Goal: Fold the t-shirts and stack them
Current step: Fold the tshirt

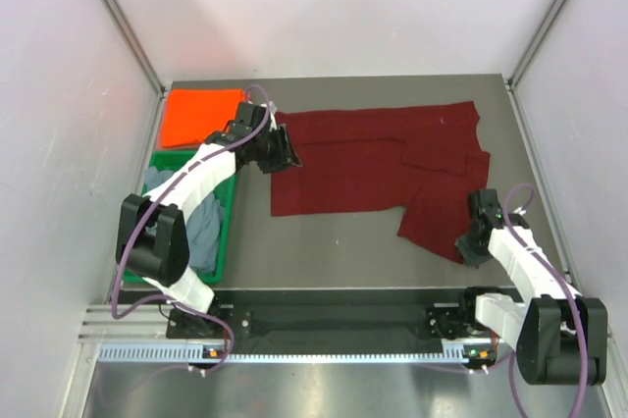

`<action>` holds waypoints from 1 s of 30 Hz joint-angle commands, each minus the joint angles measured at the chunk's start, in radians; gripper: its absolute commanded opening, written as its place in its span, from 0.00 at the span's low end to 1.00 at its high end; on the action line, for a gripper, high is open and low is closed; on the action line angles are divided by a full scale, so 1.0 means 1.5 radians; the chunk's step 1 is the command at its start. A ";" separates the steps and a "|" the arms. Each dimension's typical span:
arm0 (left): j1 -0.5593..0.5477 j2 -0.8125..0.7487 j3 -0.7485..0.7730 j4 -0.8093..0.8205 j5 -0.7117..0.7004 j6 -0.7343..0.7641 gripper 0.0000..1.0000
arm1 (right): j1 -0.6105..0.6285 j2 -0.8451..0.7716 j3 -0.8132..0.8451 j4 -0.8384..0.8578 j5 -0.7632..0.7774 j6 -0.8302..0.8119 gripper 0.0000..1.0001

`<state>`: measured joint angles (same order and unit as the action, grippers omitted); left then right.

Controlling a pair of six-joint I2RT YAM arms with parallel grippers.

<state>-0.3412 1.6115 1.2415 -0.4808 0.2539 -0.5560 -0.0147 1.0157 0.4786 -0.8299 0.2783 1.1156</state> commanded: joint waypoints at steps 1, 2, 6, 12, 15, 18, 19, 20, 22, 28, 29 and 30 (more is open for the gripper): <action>0.005 -0.005 0.011 0.012 0.001 -0.003 0.49 | -0.006 0.003 -0.020 0.020 0.005 0.020 0.16; 0.006 -0.007 0.009 0.013 0.001 -0.002 0.49 | -0.006 -0.002 -0.020 0.018 0.005 0.020 0.02; 0.005 -0.021 0.005 -0.011 -0.029 0.013 0.49 | -0.006 -0.029 -0.011 0.003 0.000 0.016 0.00; 0.003 -0.089 -0.042 -0.069 -0.160 0.052 0.47 | -0.005 -0.071 0.036 -0.017 0.002 -0.033 0.00; 0.004 -0.122 -0.078 -0.073 -0.147 0.042 0.46 | -0.006 -0.087 0.058 0.008 -0.022 -0.074 0.00; 0.005 -0.143 -0.129 -0.066 -0.134 0.039 0.47 | -0.005 -0.096 0.077 0.044 -0.056 -0.117 0.00; 0.005 -0.144 -0.136 -0.067 -0.128 0.038 0.47 | -0.005 -0.094 0.085 0.047 -0.063 -0.126 0.00; 0.006 -0.143 -0.145 -0.072 -0.125 0.038 0.47 | -0.005 -0.089 0.090 0.050 -0.071 -0.140 0.00; 0.008 -0.140 -0.181 -0.066 -0.099 0.033 0.47 | -0.005 -0.083 0.096 0.058 -0.073 -0.150 0.00; 0.008 -0.119 -0.261 -0.005 -0.064 -0.010 0.45 | -0.005 -0.075 0.106 0.082 -0.087 -0.182 0.00; 0.008 -0.116 -0.266 0.001 -0.068 -0.020 0.45 | -0.005 -0.078 0.109 0.080 -0.085 -0.191 0.00; 0.008 -0.114 -0.272 0.008 -0.070 -0.025 0.45 | -0.005 -0.079 0.112 0.082 -0.085 -0.197 0.00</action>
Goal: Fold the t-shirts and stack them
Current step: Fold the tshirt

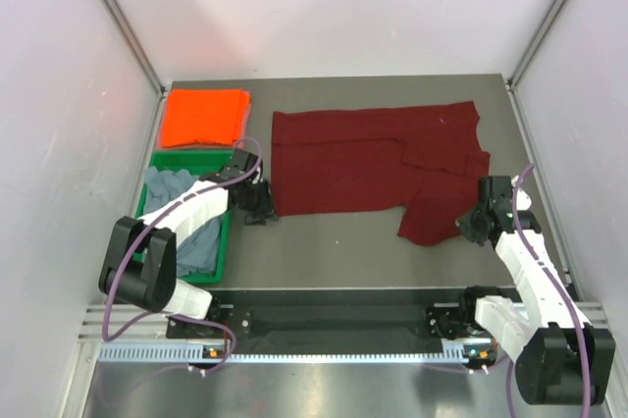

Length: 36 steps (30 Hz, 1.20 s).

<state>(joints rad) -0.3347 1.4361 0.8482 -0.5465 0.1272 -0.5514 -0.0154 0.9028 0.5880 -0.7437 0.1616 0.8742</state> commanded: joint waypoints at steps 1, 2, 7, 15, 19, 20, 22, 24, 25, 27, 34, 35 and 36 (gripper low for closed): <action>0.003 0.003 -0.012 0.064 0.009 -0.032 0.45 | -0.004 -0.010 0.044 0.025 -0.005 -0.046 0.00; 0.003 0.002 -0.013 0.072 0.002 -0.038 0.45 | -0.004 -0.014 0.045 0.027 -0.004 -0.050 0.00; 0.003 0.000 -0.042 0.124 -0.032 -0.069 0.47 | -0.004 -0.022 0.054 0.033 0.003 -0.074 0.00; 0.003 0.038 -0.048 0.151 -0.042 -0.068 0.46 | -0.004 -0.019 0.051 0.047 -0.017 -0.078 0.00; 0.003 0.049 -0.045 0.166 -0.044 -0.058 0.46 | -0.005 -0.032 0.064 0.038 -0.003 -0.078 0.00; 0.002 0.051 -0.042 0.168 -0.044 -0.057 0.46 | -0.004 -0.035 0.067 0.036 -0.004 -0.079 0.00; 0.002 0.058 -0.034 0.171 -0.036 -0.053 0.44 | -0.004 -0.039 0.070 0.037 -0.002 -0.081 0.00; 0.002 0.063 -0.025 0.169 -0.036 -0.049 0.38 | -0.005 -0.039 0.074 0.037 0.000 -0.082 0.00; 0.002 0.064 -0.021 0.168 -0.036 -0.045 0.34 | -0.005 -0.038 0.076 0.035 0.004 -0.085 0.00; 0.002 0.064 -0.009 0.154 -0.039 -0.042 0.13 | -0.004 -0.035 0.085 0.032 0.012 -0.090 0.00; 0.002 0.049 0.031 0.110 -0.035 -0.036 0.00 | -0.005 -0.058 0.099 0.066 0.012 -0.126 0.00; 0.002 0.048 0.041 0.106 -0.034 -0.037 0.00 | -0.005 -0.058 0.101 0.072 0.017 -0.128 0.00; 0.002 0.049 0.046 0.095 -0.037 -0.037 0.00 | -0.005 -0.058 0.106 0.076 0.022 -0.138 0.00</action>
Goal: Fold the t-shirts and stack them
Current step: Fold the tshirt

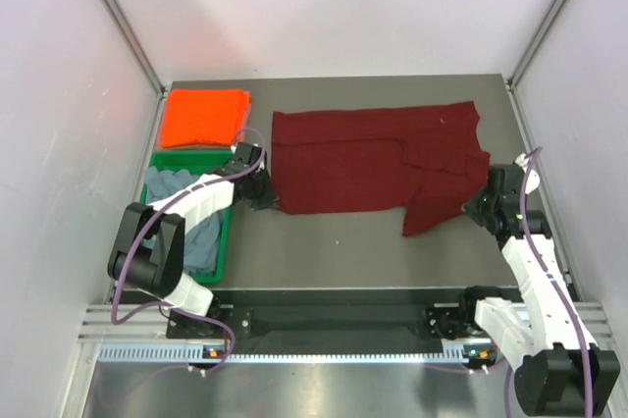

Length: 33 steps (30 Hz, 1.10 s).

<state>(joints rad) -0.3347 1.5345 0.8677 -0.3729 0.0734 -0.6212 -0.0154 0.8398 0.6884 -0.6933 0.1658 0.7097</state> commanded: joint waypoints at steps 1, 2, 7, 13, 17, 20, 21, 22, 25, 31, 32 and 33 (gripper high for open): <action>0.002 -0.015 0.039 -0.025 -0.002 0.008 0.00 | -0.005 -0.013 0.040 0.048 0.025 -0.035 0.00; 0.002 -0.013 0.051 -0.030 -0.006 0.008 0.00 | -0.005 -0.011 0.042 0.054 0.026 -0.044 0.00; 0.003 -0.014 0.062 -0.054 -0.037 -0.001 0.00 | -0.005 0.003 0.054 0.070 0.027 -0.053 0.00; 0.003 0.019 0.099 -0.068 -0.031 -0.006 0.00 | -0.005 0.036 0.100 0.082 0.043 -0.106 0.00; 0.003 0.038 0.149 -0.085 -0.044 -0.007 0.00 | -0.009 0.066 0.127 0.107 0.038 -0.138 0.00; 0.003 0.057 0.178 -0.097 -0.043 -0.007 0.00 | -0.014 0.100 0.147 0.119 0.030 -0.156 0.00; 0.003 0.059 0.184 -0.102 -0.043 -0.008 0.00 | -0.016 0.108 0.158 0.130 0.020 -0.177 0.00; 0.003 0.064 0.191 -0.105 -0.043 -0.009 0.00 | -0.017 0.124 0.164 0.135 0.007 -0.189 0.00; 0.004 0.080 0.218 -0.112 -0.080 -0.008 0.00 | -0.020 0.148 0.188 0.144 0.014 -0.214 0.00; 0.018 0.145 0.303 -0.149 -0.092 -0.002 0.00 | -0.024 0.231 0.276 0.124 0.053 -0.255 0.00; 0.021 0.150 0.314 -0.150 -0.092 -0.004 0.00 | -0.024 0.242 0.286 0.123 0.054 -0.258 0.00; 0.025 0.155 0.319 -0.149 -0.090 -0.005 0.00 | -0.024 0.252 0.304 0.124 0.053 -0.261 0.00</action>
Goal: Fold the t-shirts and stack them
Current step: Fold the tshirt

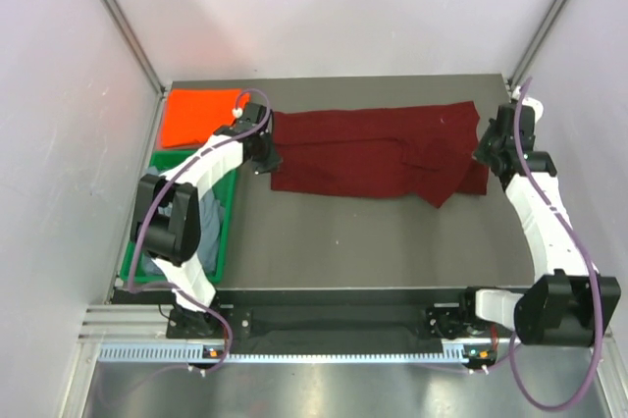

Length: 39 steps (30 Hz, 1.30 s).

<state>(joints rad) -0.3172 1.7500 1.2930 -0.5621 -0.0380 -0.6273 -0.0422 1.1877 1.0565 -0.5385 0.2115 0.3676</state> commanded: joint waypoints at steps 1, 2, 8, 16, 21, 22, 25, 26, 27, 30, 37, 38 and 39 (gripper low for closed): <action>0.020 0.020 0.044 -0.021 -0.012 -0.002 0.00 | -0.007 0.038 0.066 0.025 0.024 -0.034 0.00; 0.022 0.025 0.051 -0.021 -0.013 0.000 0.00 | -0.007 0.047 0.081 0.026 0.027 -0.036 0.00; 0.041 0.079 0.118 -0.031 -0.010 0.018 0.00 | -0.007 0.115 0.148 0.034 0.045 -0.051 0.00; 0.052 0.147 0.191 -0.033 -0.004 0.028 0.00 | -0.007 0.217 0.216 0.047 0.041 -0.051 0.00; 0.059 0.172 0.220 -0.050 -0.027 0.032 0.00 | -0.007 0.254 0.241 0.053 0.036 -0.047 0.00; 0.061 0.176 0.225 -0.053 -0.026 0.033 0.00 | -0.007 0.259 0.244 0.054 0.034 -0.047 0.00; 0.065 0.193 0.242 -0.059 -0.024 0.034 0.00 | -0.007 0.282 0.261 0.055 0.028 -0.047 0.00; 0.065 0.200 0.245 -0.059 -0.024 0.036 0.00 | -0.007 0.295 0.272 0.055 0.027 -0.047 0.00; 0.066 0.203 0.250 -0.060 -0.025 0.036 0.00 | -0.007 0.300 0.277 0.053 0.026 -0.047 0.00; 0.069 0.213 0.258 -0.065 -0.036 0.038 0.00 | -0.007 0.323 0.297 0.050 0.024 -0.047 0.00; 0.073 0.239 0.290 -0.072 -0.017 0.045 0.00 | -0.007 0.363 0.336 0.045 0.007 -0.045 0.00; 0.073 0.247 0.296 -0.075 -0.017 0.044 0.00 | -0.007 0.369 0.341 0.042 0.006 -0.046 0.00; 0.072 0.249 0.304 -0.077 -0.020 0.043 0.00 | -0.007 0.371 0.344 0.041 0.003 -0.045 0.00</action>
<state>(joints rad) -0.2184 2.1120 1.6844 -0.6590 -0.0502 -0.5758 -0.0425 1.7321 1.5043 -0.5037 0.2260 0.3065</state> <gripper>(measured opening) 0.012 0.010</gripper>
